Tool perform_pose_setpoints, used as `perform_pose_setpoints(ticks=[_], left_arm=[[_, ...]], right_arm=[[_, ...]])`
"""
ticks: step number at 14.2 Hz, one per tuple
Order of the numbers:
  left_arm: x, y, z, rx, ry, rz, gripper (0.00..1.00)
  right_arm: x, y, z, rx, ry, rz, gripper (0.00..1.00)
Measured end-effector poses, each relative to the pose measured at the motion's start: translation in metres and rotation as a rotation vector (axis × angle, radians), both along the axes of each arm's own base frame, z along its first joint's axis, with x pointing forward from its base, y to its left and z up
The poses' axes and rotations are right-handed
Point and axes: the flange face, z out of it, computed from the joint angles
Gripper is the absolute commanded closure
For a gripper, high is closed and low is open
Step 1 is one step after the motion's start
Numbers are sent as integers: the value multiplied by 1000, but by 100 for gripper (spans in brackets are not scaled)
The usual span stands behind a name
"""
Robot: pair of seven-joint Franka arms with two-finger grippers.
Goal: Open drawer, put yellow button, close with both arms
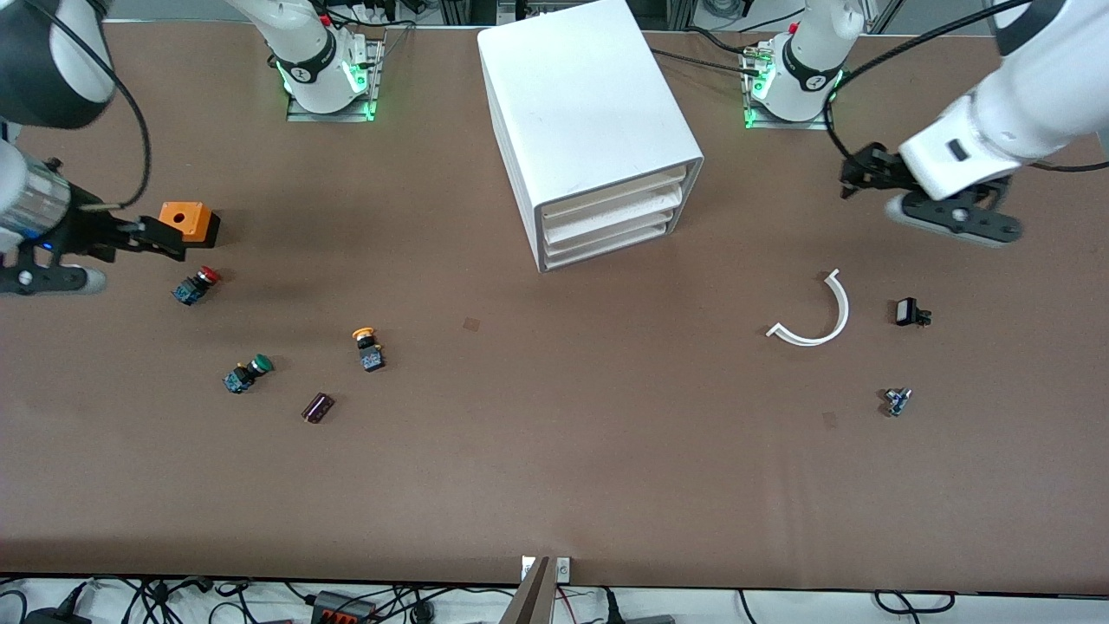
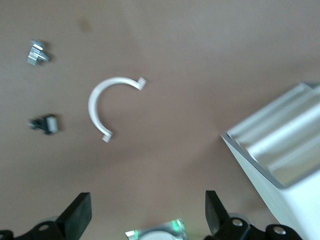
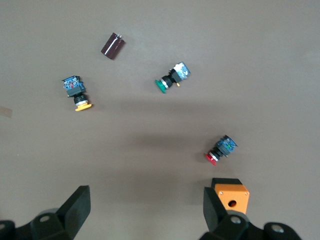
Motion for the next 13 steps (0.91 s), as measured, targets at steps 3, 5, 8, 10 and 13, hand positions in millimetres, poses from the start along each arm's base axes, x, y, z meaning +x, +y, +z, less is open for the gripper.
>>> perform_pose_setpoints(ticks=[3, 5, 8, 10, 13], left_arm=[[2, -32, -40, -100, 145, -22, 0], [9, -53, -74, -217, 240, -13, 0], [21, -77, -120, -450, 338, -58, 0], [28, -81, -153, -625, 341, -103, 0], [19, -75, -214, -852, 318, -81, 2]], right_arm=[[15, 22, -39, -8, 24, 34, 0], [23, 36, -68, -15, 50, 57, 0], [35, 66, -122, -26, 76, 104, 0], [40, 89, -156, -34, 89, 140, 0], [44, 108, -189, -42, 91, 169, 0]])
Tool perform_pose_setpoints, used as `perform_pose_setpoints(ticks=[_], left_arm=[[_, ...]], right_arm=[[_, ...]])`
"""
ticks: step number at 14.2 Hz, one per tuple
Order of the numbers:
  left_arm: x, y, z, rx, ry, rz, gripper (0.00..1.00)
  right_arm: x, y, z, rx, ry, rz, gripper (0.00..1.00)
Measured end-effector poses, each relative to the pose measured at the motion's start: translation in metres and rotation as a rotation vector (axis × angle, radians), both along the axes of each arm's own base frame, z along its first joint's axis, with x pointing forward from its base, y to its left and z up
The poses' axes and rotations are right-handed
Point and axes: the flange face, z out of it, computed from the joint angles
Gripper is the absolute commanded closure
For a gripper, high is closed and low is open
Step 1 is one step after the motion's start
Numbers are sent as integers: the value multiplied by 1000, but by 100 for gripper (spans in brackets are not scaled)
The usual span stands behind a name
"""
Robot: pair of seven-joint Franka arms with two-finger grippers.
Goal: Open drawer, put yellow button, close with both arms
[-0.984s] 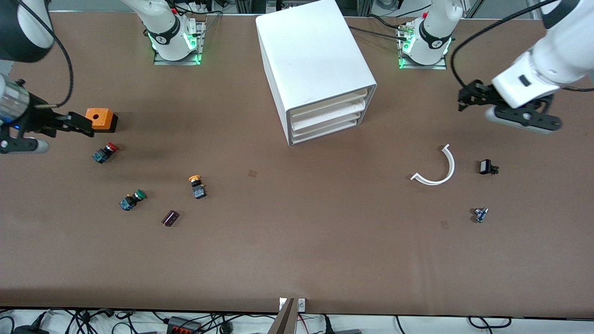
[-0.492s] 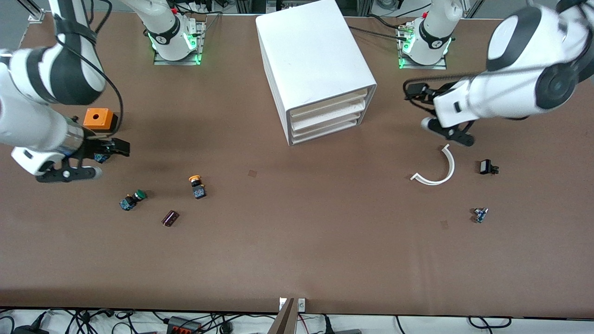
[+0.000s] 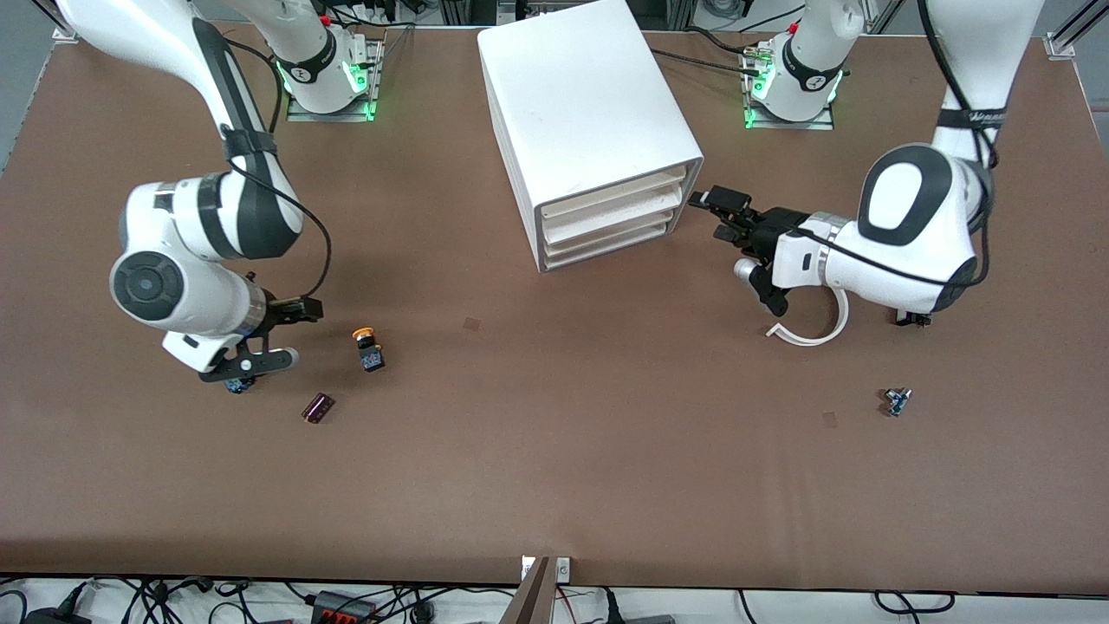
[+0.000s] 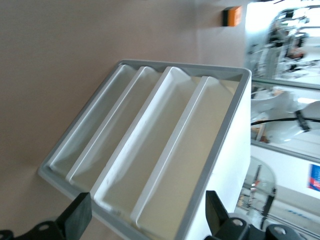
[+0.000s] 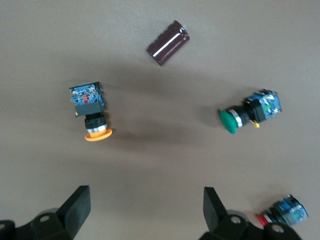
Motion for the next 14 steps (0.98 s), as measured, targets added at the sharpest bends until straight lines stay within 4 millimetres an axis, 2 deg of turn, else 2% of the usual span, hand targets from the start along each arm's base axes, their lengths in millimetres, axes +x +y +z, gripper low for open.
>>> perform_pose_setpoints(ticks=[2, 4, 8, 12, 14], left_arm=[[-15, -2, -27, -68, 18, 22, 16], [-30, -9, -44, -97, 36, 4, 25], [-45, -28, -75, -146, 48, -62, 31], [-53, -42, -78, -168, 63, -91, 32], [-55, -45, -78, -171, 67, -97, 36]], right_arm=[[1, 3, -2, 1, -6, 5, 0], [4, 4, 1, 5, -31, 8, 0], [7, 8, -4, 9, -54, 14, 0], [10, 11, -20, 11, -57, 17, 0], [11, 13, -30, 34, -56, 0, 0]])
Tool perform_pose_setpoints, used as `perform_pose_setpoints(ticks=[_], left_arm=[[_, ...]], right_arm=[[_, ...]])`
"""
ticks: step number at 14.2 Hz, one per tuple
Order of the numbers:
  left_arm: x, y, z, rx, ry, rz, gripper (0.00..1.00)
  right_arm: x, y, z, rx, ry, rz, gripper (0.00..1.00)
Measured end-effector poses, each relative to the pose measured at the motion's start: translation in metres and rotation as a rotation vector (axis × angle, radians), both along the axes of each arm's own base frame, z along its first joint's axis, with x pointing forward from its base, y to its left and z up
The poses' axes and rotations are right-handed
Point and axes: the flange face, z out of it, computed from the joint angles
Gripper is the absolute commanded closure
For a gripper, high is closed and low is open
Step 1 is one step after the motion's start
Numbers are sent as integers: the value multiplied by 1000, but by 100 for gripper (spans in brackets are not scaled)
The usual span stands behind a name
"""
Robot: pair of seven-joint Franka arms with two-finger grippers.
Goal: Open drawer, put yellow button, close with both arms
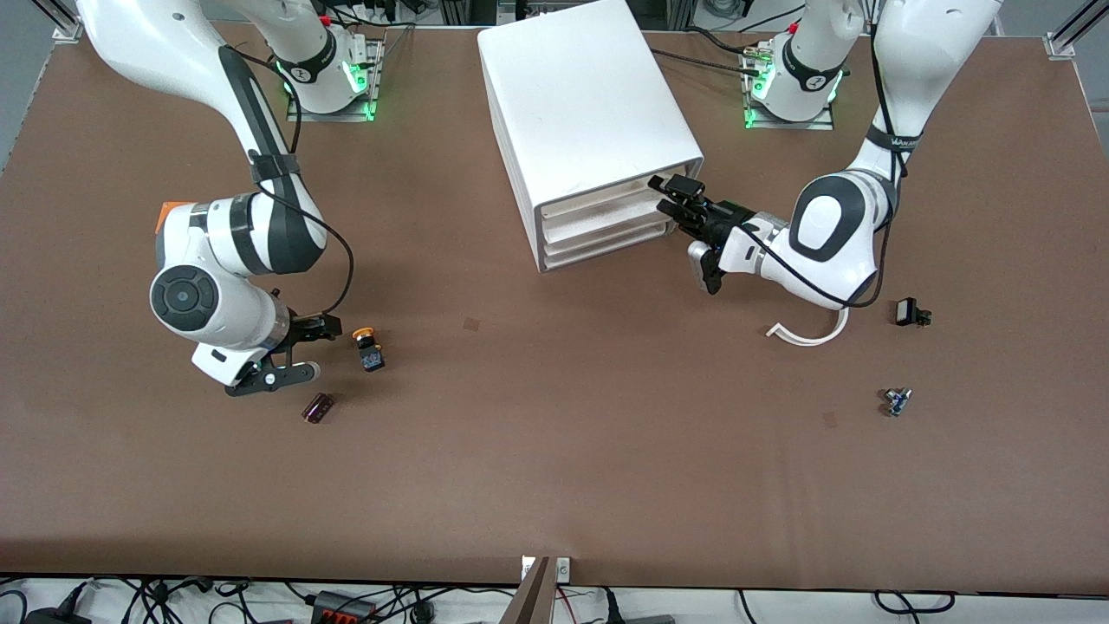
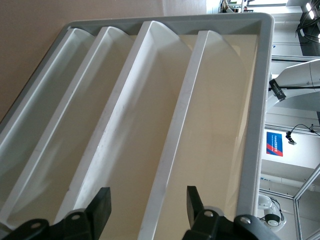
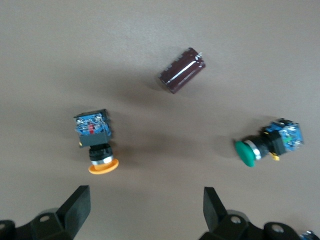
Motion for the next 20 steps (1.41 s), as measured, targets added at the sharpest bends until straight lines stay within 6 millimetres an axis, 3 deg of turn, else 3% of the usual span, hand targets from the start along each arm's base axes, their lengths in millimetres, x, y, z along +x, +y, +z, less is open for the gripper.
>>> perform_pose_setpoints(ticks=[1, 4, 7, 14, 17, 20], left_arm=[[0, 0, 0, 0, 1, -1, 40], [-2, -3, 0, -3, 2, -7, 69], [-4, -8, 0, -6, 3, -16, 90], [5, -7, 7, -38, -46, -19, 90], [25, 0, 7, -36, -75, -7, 90], [63, 17, 11, -6, -145, -13, 90]], right_arm=[[1, 2, -5, 11, -3, -6, 0], [2, 22, -22, 24, -25, 15, 0], [-1, 45, -34, 22, -42, 17, 0], [-7, 58, -63, 11, -18, 27, 0], [-13, 65, -89, -1, 11, 38, 0], [-13, 63, -99, -4, 14, 37, 0]])
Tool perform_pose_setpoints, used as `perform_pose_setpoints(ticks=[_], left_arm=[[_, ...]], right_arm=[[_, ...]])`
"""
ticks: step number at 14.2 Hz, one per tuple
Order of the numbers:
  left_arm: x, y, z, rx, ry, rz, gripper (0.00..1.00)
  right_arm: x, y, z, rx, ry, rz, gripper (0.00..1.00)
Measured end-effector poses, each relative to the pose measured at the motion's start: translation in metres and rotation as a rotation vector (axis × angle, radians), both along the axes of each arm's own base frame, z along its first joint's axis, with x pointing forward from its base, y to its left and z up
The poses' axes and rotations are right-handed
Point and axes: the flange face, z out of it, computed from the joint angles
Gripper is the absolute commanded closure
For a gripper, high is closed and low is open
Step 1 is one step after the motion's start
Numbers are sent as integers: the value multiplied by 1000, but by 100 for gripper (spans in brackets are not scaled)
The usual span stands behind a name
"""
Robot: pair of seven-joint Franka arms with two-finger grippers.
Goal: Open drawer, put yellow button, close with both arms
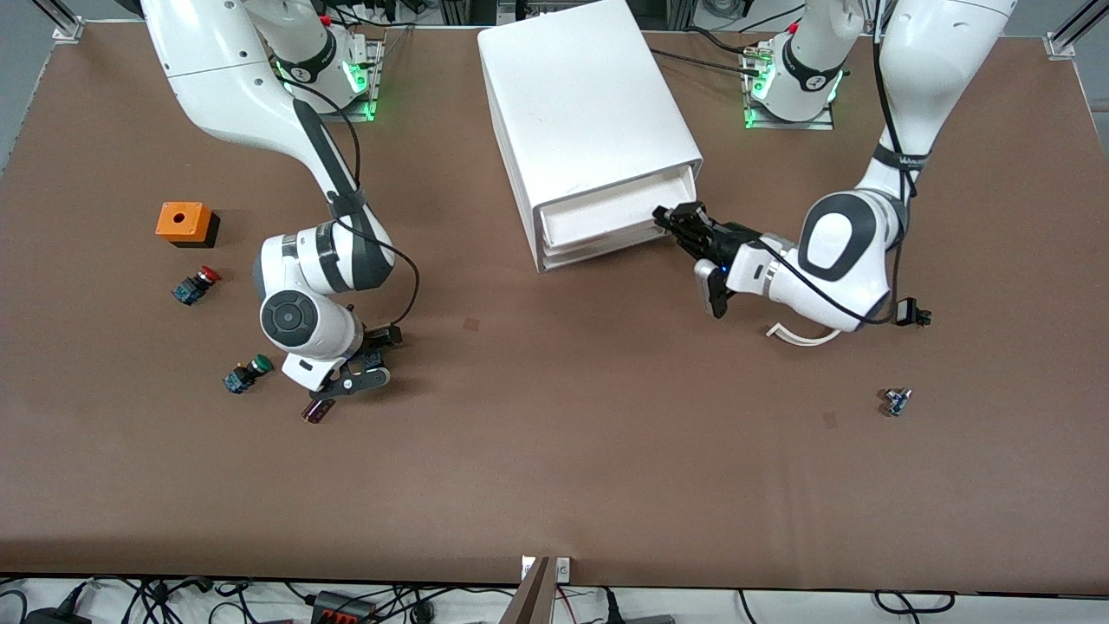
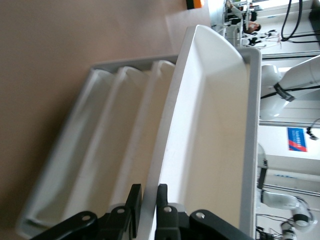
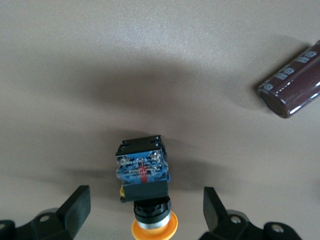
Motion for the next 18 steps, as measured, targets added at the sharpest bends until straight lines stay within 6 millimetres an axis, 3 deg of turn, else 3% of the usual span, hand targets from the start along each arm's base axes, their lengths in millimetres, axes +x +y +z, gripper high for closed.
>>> perform_pose_setpoints(ticks=[2, 3, 4, 5, 9, 11, 13, 14, 15, 17, 18], left_arm=[[24, 14, 0, 2, -30, 22, 89], [32, 19, -1, -3, -33, 30, 78], [37, 21, -2, -8, -32, 30, 46], [39, 21, -3, -7, -28, 31, 0], [47, 28, -1, 42, -22, 57, 0], [62, 43, 18, 139, -4, 95, 0], [76, 58, 53, 282, 19, 121, 0], [81, 64, 71, 359, 24, 132, 0], [85, 68, 88, 443, 23, 144, 0], [90, 78, 113, 618, -4, 170, 0], [91, 82, 121, 707, -29, 173, 0]], right_arm=[[1, 0, 0, 1, -6, 0, 0], [1, 0, 0, 2, -9, 0, 0], [1, 0, 0, 2, -10, 0, 0], [1, 0, 0, 3, -12, 0, 0], [4, 1, 1, 8, -32, 1, 0], [5, 1, -1, 11, -44, 3, 0], [5, 1, -5, 10, -42, 8, 0], [4, 1, -9, 9, -38, 13, 7], [4, 0, -12, 8, -34, 18, 24], [3, 0, -17, 7, -31, 21, 73], [4, 1, -16, 8, -33, 25, 93]])
